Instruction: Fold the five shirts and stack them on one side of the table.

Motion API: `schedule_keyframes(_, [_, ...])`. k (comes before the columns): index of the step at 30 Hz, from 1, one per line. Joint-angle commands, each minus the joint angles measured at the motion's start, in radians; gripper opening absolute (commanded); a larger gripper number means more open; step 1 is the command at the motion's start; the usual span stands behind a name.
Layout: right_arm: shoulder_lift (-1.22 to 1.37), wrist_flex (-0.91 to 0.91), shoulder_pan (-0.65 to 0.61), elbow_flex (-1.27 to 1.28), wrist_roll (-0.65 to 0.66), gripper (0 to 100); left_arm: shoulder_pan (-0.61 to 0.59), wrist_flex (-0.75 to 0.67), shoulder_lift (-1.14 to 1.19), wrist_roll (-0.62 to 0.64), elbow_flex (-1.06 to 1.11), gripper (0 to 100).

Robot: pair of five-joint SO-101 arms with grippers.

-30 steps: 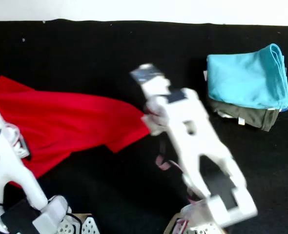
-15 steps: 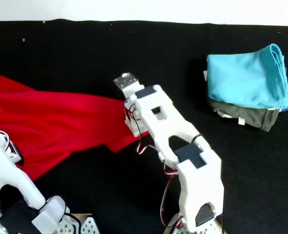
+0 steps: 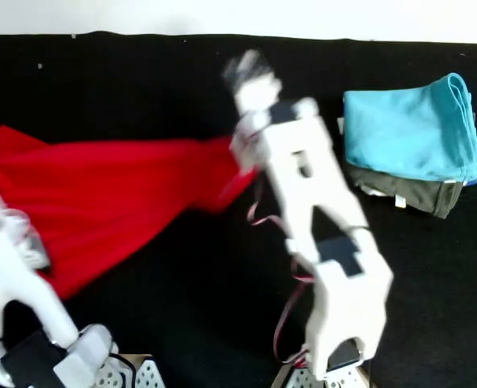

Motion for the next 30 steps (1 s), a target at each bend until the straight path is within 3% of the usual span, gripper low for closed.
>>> schedule_keyframes(1, [-0.093,0.008,0.053,-0.099,0.044,0.6,0.163,0.121,-0.012,-0.009,-0.036,14])
schedule_keyframes(4, [-0.094,0.007,0.07,-0.131,0.051,0.6,0.277,0.163,-0.012,-0.009,-0.025,14])
schedule_keyframes(6, [-0.094,0.004,0.081,-0.157,0.051,0.6,0.326,0.11,-0.007,-0.009,0.021,14])
schedule_keyframes(12, [-0.099,0.01,0.122,-0.245,0.049,0.6,0.311,-0.394,-0.001,-0.009,0.249,14])
schedule_keyframes(16, [-0.097,0.012,0.168,-0.248,0.052,0.6,0.249,-0.563,0.059,-0.008,0.249,14])
schedule_keyframes(19, [-0.093,0.01,0.2,-0.246,0.052,0.6,0.225,-0.575,0.191,0.014,0.11,14])
schedule_keyframes(22, [-0.09,0.007,0.228,-0.245,0.052,0.6,0.199,-0.565,0.341,0.115,-0.113,14])
schedule_keyframes(30, [0.033,-0.044,0.294,-0.254,0.054,0.6,0.216,-0.339,0.768,0.226,-0.765,14])
